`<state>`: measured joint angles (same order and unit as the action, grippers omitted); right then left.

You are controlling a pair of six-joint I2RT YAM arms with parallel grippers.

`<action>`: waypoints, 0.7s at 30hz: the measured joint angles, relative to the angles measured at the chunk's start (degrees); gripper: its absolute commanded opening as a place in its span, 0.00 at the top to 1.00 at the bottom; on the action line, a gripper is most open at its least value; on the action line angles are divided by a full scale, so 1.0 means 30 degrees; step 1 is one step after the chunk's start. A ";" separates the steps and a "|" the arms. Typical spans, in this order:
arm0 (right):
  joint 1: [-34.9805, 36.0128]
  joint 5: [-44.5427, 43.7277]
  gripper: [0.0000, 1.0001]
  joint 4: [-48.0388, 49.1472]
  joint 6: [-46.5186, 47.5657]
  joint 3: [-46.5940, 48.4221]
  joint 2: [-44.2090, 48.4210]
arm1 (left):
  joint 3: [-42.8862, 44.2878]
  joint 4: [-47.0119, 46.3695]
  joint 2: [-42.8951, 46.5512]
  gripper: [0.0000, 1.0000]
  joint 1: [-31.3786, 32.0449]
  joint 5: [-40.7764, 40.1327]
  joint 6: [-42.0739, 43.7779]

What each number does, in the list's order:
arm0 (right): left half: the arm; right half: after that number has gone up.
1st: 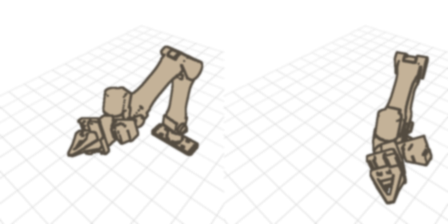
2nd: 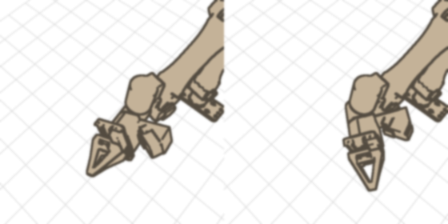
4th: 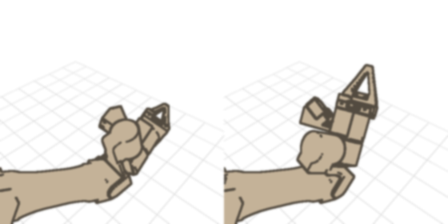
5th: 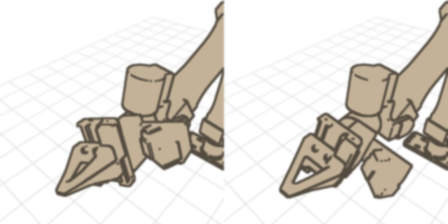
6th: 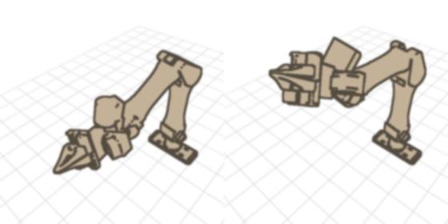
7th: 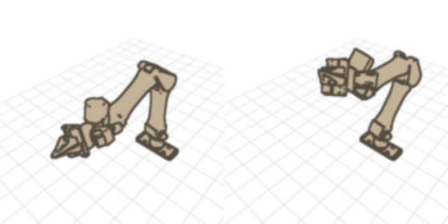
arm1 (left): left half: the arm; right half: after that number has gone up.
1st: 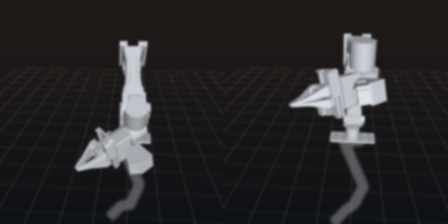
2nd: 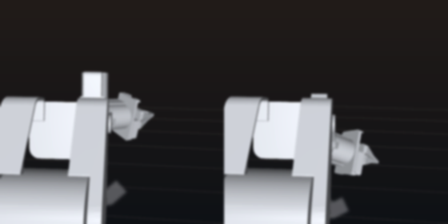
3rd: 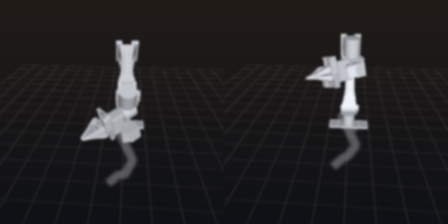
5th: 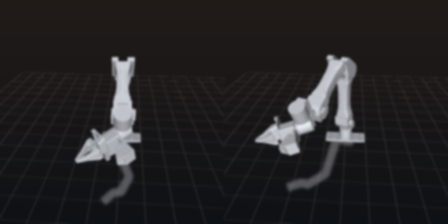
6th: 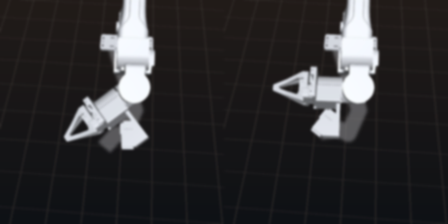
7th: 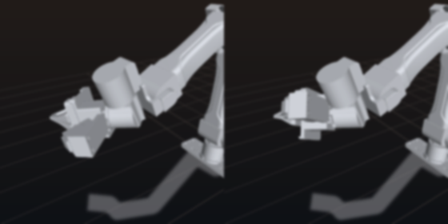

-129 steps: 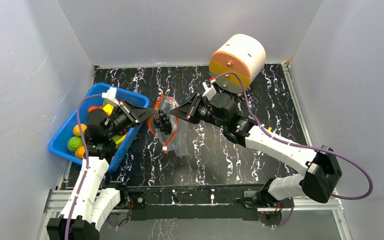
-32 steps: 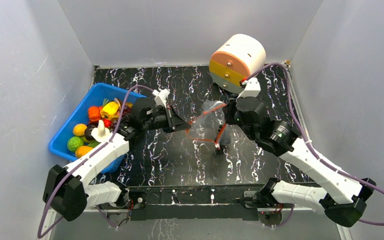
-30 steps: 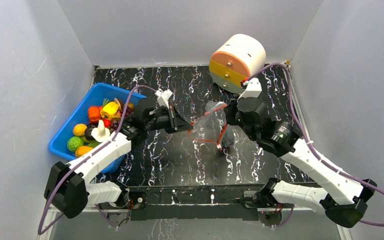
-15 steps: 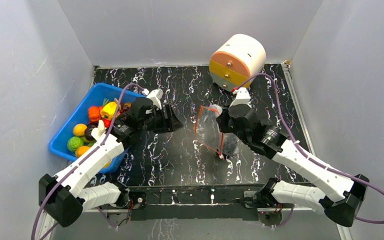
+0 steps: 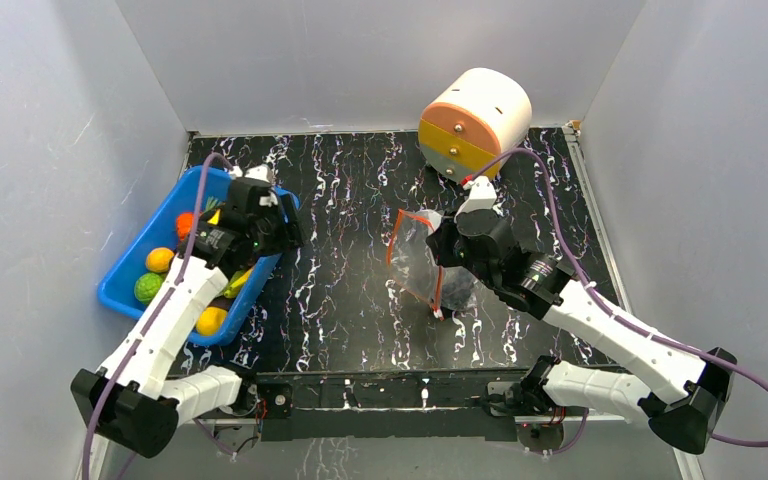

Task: Place the food in the zip-top bag and seal the zipper
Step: Pick up the fake fruit from the bin.

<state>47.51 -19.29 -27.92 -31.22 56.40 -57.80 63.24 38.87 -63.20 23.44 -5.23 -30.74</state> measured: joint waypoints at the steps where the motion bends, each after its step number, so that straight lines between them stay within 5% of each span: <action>1: 0.0000 0.0029 1.00 0.0015 -0.0007 0.0000 0.0000 | 0.0197 0.0299 -0.0073 0.42 -0.0605 -0.0058 0.0197; 10: 0.0000 0.0313 1.00 0.0211 0.0000 -0.0007 0.0044 | 0.1311 0.1574 -0.1545 0.35 -0.4364 -0.0831 0.2011; 21: 0.0000 0.0867 1.00 0.0255 0.0022 -0.0015 0.0168 | 0.2222 0.1005 -0.3818 0.12 -0.6426 -0.1668 0.3665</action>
<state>47.51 -16.69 -27.16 -31.16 56.36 -57.30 69.91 41.89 -74.65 4.16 -10.24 -19.75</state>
